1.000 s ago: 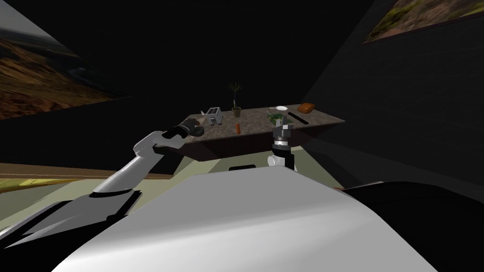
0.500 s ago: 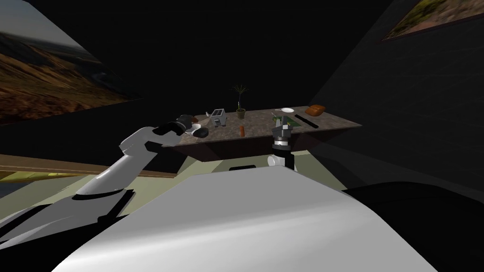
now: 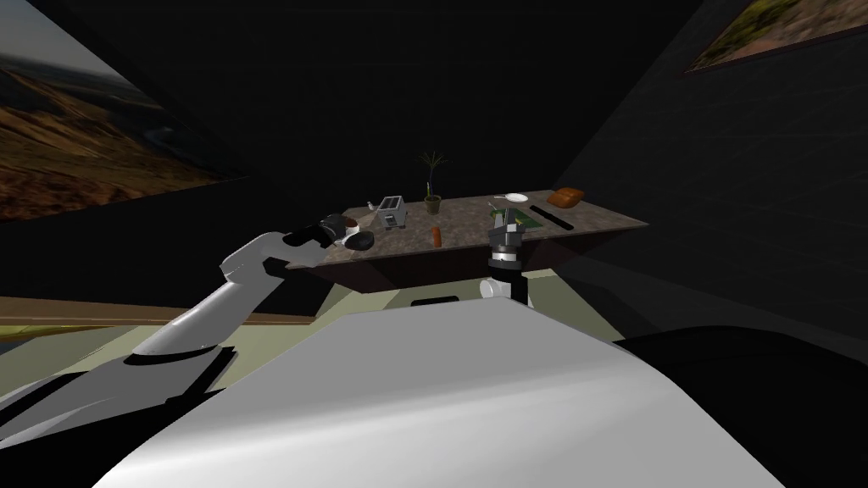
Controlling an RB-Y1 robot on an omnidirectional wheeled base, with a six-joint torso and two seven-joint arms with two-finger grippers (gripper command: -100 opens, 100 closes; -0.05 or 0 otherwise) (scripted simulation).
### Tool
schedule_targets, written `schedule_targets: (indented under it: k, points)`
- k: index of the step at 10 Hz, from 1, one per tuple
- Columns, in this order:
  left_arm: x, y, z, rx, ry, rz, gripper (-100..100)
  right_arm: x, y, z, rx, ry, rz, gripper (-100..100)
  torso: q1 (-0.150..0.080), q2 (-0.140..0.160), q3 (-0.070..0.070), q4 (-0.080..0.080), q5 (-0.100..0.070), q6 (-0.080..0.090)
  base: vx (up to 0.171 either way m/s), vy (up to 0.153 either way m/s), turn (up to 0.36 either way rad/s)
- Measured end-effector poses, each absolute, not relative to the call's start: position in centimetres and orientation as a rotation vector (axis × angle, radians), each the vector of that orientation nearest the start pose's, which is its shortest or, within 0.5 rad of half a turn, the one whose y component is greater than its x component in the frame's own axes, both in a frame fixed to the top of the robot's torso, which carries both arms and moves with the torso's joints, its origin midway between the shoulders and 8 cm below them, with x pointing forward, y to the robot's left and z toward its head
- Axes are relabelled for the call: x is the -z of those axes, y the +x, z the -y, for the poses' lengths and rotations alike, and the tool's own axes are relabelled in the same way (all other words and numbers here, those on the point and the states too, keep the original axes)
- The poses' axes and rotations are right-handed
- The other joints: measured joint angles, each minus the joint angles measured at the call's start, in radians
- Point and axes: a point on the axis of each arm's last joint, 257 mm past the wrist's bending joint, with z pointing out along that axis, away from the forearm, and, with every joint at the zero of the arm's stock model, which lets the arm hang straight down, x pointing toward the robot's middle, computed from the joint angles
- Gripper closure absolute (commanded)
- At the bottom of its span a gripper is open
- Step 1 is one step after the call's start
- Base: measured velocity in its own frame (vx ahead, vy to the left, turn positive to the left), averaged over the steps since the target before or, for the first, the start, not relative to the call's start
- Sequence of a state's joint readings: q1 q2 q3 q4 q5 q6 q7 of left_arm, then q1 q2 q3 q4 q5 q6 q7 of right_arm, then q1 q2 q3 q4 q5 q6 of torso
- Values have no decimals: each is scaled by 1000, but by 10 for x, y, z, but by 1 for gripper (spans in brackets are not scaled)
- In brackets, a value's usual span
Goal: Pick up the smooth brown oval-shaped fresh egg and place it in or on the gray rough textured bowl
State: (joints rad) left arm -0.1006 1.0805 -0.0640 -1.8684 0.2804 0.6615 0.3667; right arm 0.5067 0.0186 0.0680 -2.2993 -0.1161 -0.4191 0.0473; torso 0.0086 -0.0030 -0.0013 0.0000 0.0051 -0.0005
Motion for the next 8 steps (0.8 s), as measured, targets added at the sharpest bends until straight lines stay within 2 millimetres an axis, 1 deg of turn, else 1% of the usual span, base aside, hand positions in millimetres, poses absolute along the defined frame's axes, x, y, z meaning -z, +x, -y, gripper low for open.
schedule_targets:
  k: [3,4,6,8]
  points:
    - [124,530,-451,554,-1151,-1584,100,-14,355,273,-1385,789,-590,0,-1,-2,-1,-1,0,0,78,60,-66]
    - [133,525,-455,527,-1167,-1598,100,-14,355,273,-1385,789,-590,0,-1,-2,-1,0,-1,0,84,56,-51]
    - [148,515,-463,474,-1196,-1619,100,-14,355,273,-1385,789,-590,0,-2,-2,-1,-1,-2,0,78,53,-52]
    - [162,505,-467,428,-1220,-1636,100,-14,355,273,-1385,789,-590,0,-3,-1,-1,0,-2,0,69,68,-50]
